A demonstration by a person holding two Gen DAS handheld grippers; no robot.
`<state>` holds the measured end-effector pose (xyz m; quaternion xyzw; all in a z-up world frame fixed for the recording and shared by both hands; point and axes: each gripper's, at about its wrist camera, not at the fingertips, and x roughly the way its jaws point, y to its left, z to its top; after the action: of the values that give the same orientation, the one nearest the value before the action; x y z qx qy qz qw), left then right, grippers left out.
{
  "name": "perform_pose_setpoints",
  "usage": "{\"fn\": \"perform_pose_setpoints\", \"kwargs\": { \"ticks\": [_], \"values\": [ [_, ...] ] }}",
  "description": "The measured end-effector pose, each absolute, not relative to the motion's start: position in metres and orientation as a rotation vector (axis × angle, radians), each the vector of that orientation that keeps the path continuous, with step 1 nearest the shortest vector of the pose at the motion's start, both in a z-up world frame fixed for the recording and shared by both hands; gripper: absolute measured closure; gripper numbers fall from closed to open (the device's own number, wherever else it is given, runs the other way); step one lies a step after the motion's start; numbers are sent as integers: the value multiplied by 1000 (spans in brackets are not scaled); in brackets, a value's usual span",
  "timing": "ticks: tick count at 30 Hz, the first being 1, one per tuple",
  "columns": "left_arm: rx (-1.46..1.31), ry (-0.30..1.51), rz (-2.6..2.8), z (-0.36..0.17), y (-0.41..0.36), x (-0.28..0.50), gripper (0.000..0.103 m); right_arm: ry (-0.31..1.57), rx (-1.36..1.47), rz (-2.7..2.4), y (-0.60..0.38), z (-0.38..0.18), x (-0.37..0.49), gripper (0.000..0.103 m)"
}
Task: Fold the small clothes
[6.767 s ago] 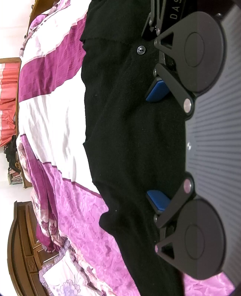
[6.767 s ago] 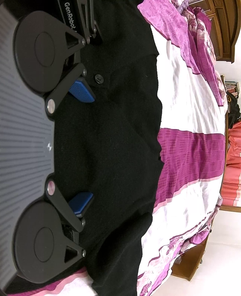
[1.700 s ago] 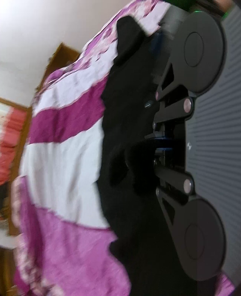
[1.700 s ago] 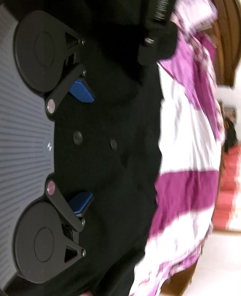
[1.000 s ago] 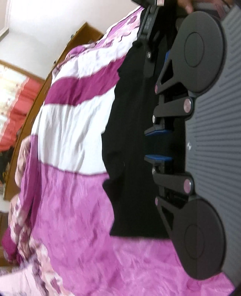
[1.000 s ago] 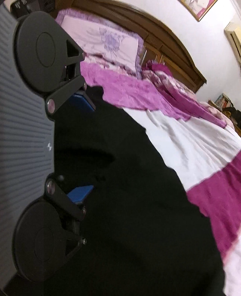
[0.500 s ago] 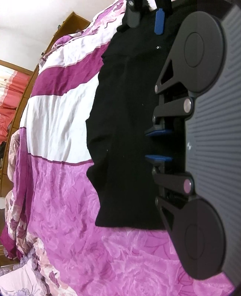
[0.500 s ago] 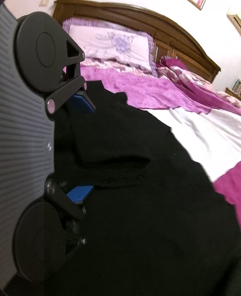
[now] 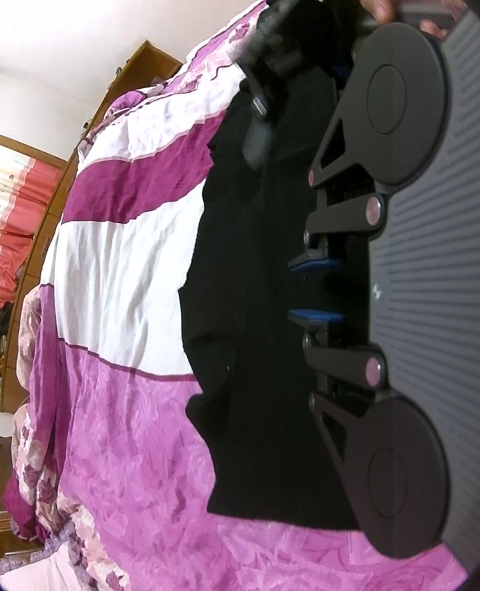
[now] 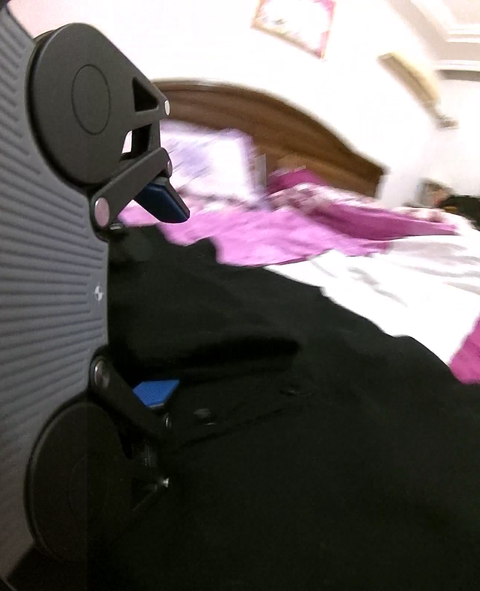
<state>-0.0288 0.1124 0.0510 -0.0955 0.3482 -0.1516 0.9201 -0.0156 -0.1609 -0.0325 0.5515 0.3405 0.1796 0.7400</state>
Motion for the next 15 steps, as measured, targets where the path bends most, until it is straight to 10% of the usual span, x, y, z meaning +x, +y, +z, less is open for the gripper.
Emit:
{"fn": "perform_pose_setpoints", "kwargs": {
  "ticks": [2, 4, 15],
  "values": [
    [-204, 709, -317, 54, 108, -27, 79, 701, 1231, 409, -165, -34, -12, 20],
    [-194, 688, -325, 58, 103, -27, 79, 716, 1171, 421, -165, -34, -5, 90],
    [-202, 638, -334, 43, 91, -13, 79, 574, 1066, 483, -197, 4, -9, 95]
  ]
}}
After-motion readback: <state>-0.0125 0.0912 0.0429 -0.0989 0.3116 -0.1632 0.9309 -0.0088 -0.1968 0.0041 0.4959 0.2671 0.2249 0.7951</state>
